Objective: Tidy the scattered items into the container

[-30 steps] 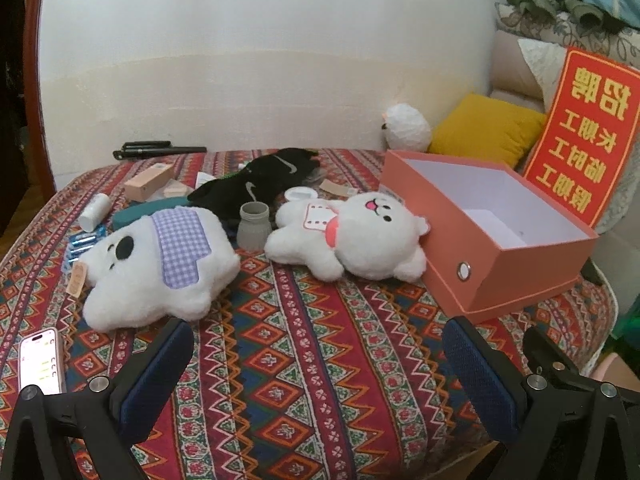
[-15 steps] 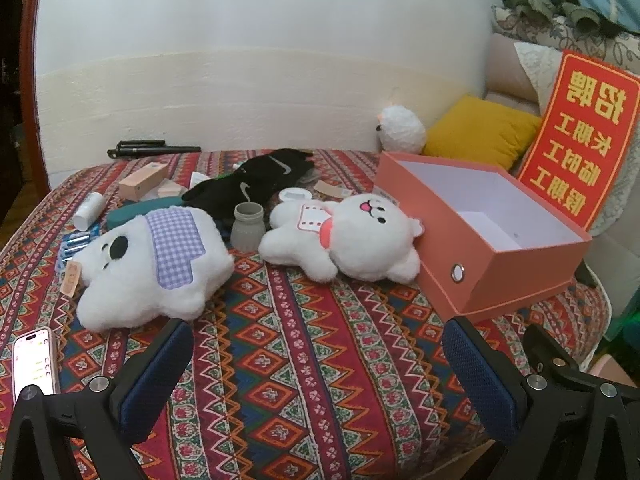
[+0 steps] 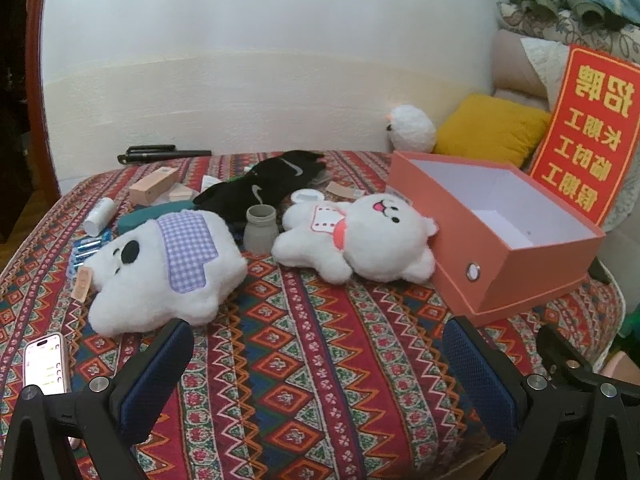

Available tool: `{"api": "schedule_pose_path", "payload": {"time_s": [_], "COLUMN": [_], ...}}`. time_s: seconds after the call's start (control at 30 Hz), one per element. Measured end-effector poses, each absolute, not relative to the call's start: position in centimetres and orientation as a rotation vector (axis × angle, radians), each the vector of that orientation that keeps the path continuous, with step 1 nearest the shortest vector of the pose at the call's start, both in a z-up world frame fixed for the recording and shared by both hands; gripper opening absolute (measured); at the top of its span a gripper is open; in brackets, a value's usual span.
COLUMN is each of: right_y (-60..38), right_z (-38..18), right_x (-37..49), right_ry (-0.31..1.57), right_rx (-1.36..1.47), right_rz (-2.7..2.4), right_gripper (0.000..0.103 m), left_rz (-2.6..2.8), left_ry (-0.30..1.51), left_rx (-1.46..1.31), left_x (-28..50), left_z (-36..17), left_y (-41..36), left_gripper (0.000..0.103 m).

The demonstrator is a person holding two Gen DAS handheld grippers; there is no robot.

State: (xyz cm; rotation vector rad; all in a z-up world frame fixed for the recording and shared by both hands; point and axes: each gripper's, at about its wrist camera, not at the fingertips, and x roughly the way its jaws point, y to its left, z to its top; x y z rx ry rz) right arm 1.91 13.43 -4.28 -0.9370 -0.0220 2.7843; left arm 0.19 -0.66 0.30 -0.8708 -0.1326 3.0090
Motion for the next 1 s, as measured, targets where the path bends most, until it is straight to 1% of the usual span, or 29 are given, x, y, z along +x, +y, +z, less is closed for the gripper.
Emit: {"api": "schedule_pose_path", "payload": {"time_s": [0.13,0.23,0.33,0.4,0.43,0.47,0.57,0.6,0.67,0.73,0.87,0.93,1.0], "right_y": [13.3,12.9,12.1,12.0,12.2,12.5,12.9,12.9,12.6,11.9,10.4,9.7,9.3], "right_z": [-4.6,-4.9,-5.2,-5.6,-5.9,-6.4,-8.4,-9.4,-11.3,-12.8,-15.5,-16.8,-18.0], "right_x": [0.7,-0.7,-2.7,-4.6,-5.6,-6.9,-10.7,-12.0,-14.4,-16.2,-19.9,-21.9,-23.7], "right_ry": [0.03,0.075,0.146,0.275,0.363,0.482,0.778,0.878,1.062,1.185,1.329,1.375,1.426], "right_rx": [-0.971,-1.006,-1.056,-1.126,-1.167,-1.217,-1.322,-1.349,-1.387,-1.393,-1.326,-1.288,-1.244], "right_rz": [2.805,2.863,2.929,2.962,2.97,2.973,2.926,2.894,2.819,2.767,2.677,2.64,2.605], "right_gripper": [0.103,0.103,0.103,0.103,0.103,0.103,0.103,0.103,0.103,0.103,0.103,0.103,0.103], "left_rz": [3.018,3.066,3.098,3.115,3.123,3.138,3.146,3.123,3.063,2.993,2.854,2.798,2.766], "left_ry": [-0.13,-0.096,0.0,0.189,0.316,0.498,0.882,0.974,1.123,1.29,1.627,1.734,1.761], "left_rx": [-0.913,-0.953,-0.992,-1.014,-1.033,-1.055,-1.069,-1.08,-1.105,-1.109,-1.033,-0.999,-0.971], "left_x": [-0.7,-1.9,-3.4,-4.9,-5.6,-6.4,-8.4,-9.1,-10.3,-11.5,-13.8,-15.1,-16.1], "left_z": [-0.4,-1.3,-2.4,-3.6,-4.3,-5.2,-7.5,-8.3,-9.8,-11.3,-14.0,-14.9,-14.9], "left_y": [-1.6,-3.0,-4.2,-4.6,-4.7,-4.9,-5.5,-5.7,-6.0,-6.0,-6.0,-6.4,-6.9], "left_gripper": [0.103,0.103,0.103,0.103,0.103,0.103,0.103,0.103,0.103,0.103,0.103,0.103,0.103]}}
